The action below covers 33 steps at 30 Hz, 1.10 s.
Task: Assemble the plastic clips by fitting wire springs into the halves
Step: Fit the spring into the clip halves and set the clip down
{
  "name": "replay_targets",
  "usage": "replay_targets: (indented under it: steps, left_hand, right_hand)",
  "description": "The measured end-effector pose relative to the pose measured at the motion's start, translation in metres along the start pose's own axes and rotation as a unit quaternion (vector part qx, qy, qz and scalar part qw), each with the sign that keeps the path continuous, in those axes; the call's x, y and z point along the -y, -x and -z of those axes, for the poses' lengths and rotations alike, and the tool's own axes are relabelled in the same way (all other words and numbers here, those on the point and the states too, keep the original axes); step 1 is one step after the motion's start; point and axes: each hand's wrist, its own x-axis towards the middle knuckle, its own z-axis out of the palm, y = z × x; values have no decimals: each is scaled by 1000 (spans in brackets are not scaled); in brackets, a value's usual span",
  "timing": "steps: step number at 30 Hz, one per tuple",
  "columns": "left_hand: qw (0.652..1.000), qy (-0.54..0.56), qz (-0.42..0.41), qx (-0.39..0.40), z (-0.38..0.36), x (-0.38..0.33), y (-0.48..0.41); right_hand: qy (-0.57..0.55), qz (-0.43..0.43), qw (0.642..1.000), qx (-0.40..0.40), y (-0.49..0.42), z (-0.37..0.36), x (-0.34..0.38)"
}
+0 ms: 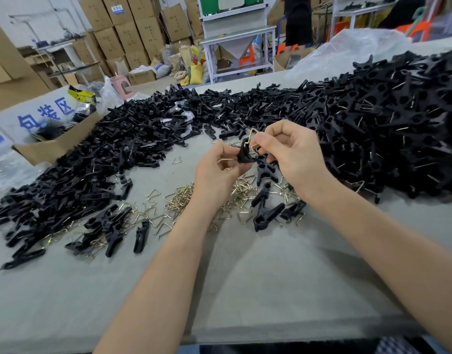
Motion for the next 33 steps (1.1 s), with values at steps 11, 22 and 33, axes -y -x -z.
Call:
replay_targets:
  steps: [11, 22, 33]
  left_hand:
    - [1000, -10, -5, 3, -2, -3, 4]
    - [997, -74, -29, -18, -3, -6, 7]
    - [992, -116, -46, -22, -2, -4, 6]
  right_hand:
    - [81, 10, 997, -2, 0, 0, -9]
    - [169, 68, 983, -35, -3, 0, -20]
    - [174, -10, 984, 26, -4, 2, -17]
